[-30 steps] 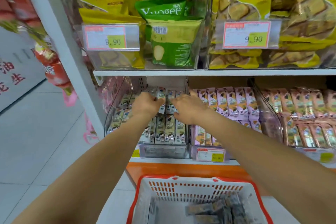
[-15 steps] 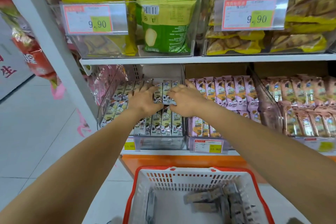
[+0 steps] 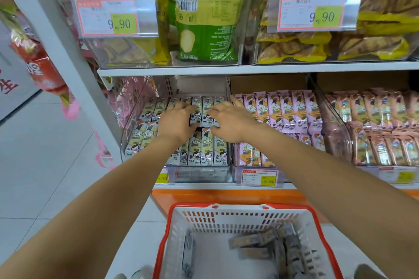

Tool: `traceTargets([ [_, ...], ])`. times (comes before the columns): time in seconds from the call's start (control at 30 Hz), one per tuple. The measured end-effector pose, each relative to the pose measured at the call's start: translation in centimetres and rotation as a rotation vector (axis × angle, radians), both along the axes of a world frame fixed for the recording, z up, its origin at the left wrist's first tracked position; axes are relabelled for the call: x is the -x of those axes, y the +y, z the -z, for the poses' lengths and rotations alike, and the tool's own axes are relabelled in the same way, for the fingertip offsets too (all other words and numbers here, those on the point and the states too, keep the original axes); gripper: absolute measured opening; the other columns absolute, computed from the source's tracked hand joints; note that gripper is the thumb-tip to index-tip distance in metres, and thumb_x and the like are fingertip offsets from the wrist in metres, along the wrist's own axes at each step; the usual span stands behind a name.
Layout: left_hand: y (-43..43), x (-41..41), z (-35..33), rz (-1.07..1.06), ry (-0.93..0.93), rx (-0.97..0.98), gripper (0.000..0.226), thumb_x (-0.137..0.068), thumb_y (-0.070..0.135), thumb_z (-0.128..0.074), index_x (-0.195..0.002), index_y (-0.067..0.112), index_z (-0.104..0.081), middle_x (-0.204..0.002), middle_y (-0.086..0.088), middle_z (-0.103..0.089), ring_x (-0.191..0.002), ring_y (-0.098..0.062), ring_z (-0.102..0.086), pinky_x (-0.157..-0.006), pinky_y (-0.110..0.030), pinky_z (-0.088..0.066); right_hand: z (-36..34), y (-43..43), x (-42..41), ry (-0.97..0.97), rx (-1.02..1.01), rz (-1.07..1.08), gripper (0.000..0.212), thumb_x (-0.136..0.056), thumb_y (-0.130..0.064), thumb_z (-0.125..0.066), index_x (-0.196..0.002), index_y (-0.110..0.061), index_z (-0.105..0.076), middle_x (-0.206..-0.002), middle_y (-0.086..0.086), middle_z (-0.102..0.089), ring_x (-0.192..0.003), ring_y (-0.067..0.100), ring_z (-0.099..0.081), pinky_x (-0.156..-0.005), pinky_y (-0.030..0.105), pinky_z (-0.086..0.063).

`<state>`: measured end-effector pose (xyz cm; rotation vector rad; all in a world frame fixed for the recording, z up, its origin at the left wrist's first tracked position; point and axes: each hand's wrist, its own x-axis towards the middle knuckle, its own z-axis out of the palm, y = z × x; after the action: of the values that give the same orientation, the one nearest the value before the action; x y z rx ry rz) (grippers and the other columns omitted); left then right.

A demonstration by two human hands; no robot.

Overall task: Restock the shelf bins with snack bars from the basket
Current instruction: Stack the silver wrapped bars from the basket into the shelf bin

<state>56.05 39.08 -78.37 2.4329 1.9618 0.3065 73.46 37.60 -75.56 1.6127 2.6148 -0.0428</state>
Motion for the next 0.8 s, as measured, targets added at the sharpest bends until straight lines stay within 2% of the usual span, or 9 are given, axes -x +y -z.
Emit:
traceTargets([
  [0.1,-0.8,0.0,0.0,0.011,-0.043,-0.030,0.053,-0.094,0.034,-0.058,-0.144,0.022,-0.043,-0.146,-0.010,-0.043,-0.136,-0.032,-0.034,-0.112,-0.045,-0.030,0.5,-0.4,-0.4,0.208,-0.036,0.014,0.054,-0.100,-0.037,-0.042,-0.150,-0.019,-0.034,-0.158,0.005,-0.026,-0.146,0.022,-0.020,-0.121,0.041,0.001],
  [0.2,-3.1,-0.2,-0.5,0.010,-0.156,-0.159,0.043,-0.093,0.025,-0.057,-0.135,0.015,-0.052,-0.136,-0.016,-0.049,-0.128,-0.034,-0.040,-0.107,-0.044,-0.034,1.5,-2.1,-1.6,0.542,-0.223,-0.004,0.042,-0.098,-0.027,-0.044,-0.139,-0.017,-0.051,-0.143,0.004,-0.049,-0.134,0.023,-0.040,-0.116,0.041,-0.021],
  [0.27,-5.4,-0.6,-0.6,0.042,-0.194,-0.322,0.036,-0.089,0.015,-0.056,-0.124,0.010,-0.058,-0.125,-0.017,-0.052,-0.118,-0.035,-0.044,-0.098,-0.045,-0.039,2.1,-4.5,-2.8,0.702,-0.403,-0.074,0.032,-0.092,-0.015,-0.046,-0.116,-0.012,-0.067,-0.113,0.004,-0.065,-0.108,0.021,-0.056,-0.097,0.038,-0.040],
  [0.33,-7.8,-1.3,-0.4,0.076,-0.193,-0.484,0.033,-0.082,0.009,-0.050,-0.114,0.009,-0.060,-0.114,-0.016,-0.053,-0.108,-0.035,-0.044,-0.086,-0.041,-0.037,2.9,-7.6,-4.6,0.784,-0.511,-0.114,0.025,-0.087,-0.007,-0.046,-0.089,-0.009,-0.071,-0.083,0.003,-0.067,-0.080,0.018,-0.058,-0.075,0.033,-0.046],
  [0.43,-11.2,-3.3,0.9,0.118,-0.250,-0.550,0.031,-0.077,0.009,-0.043,-0.104,0.008,-0.059,-0.104,-0.016,-0.052,-0.099,-0.034,-0.043,-0.081,-0.039,-0.033,5.1,-12.5,-8.0,0.763,-0.461,-0.039,0.027,-0.087,-0.010,-0.045,-0.075,-0.010,-0.070,-0.069,0.003,-0.066,-0.065,0.021,-0.058,-0.063,0.032,-0.047],
  [0.57,-16.0,-7.3,5.1,0.253,-0.302,-0.386,0.030,-0.074,0.011,-0.041,-0.098,0.008,-0.058,-0.098,-0.013,-0.052,-0.091,-0.032,-0.044,-0.078,-0.041,-0.037,9.0,-18.2,-13.0,0.631,-0.346,0.121,0.025,-0.083,-0.012,-0.047,-0.074,-0.013,-0.070,-0.071,0.001,-0.066,-0.066,0.018,-0.057,-0.063,0.035,-0.049],
  [0.63,-18.4,-9.4,8.2,0.314,-0.303,-0.258,0.031,-0.075,0.015,-0.039,-0.099,0.010,-0.058,-0.097,-0.010,-0.054,-0.089,-0.030,-0.045,-0.075,-0.039,-0.039,11.4,-20.6,-15.2,0.560,-0.252,0.231,0.019,-0.082,-0.009,-0.053,-0.082,-0.015,-0.071,-0.078,0.002,-0.067,-0.070,0.021,-0.059,-0.064,0.038,-0.053],
  [0.7,-20.7,-11.3,11.7,0.370,-0.266,-0.068,0.031,-0.079,0.020,-0.039,-0.100,0.011,-0.059,-0.099,-0.009,-0.057,-0.091,-0.031,-0.049,-0.075,-0.042,-0.043,14.4,-22.5,-17.1,0.438,-0.141,0.340,0.023,-0.085,-0.011,-0.058,-0.106,-0.012,-0.068,-0.101,0.009,-0.065,-0.089,0.029,-0.060,-0.074,0.040,-0.052],
  [0.8,-23.7,-13.9,17.0,0.397,-0.124,0.346,0.028,-0.089,0.019,-0.049,-0.115,0.013,-0.058,-0.113,-0.010,-0.056,-0.107,-0.031,-0.049,-0.089,-0.042,-0.043,18.9,-25.0,-18.7,0.214,0.185,0.512,0.054,-0.096,-0.027,-0.050,-0.146,-0.013,-0.035,-0.139,0.018,-0.042,-0.120,0.037,-0.045,-0.098,0.045,-0.042],
])
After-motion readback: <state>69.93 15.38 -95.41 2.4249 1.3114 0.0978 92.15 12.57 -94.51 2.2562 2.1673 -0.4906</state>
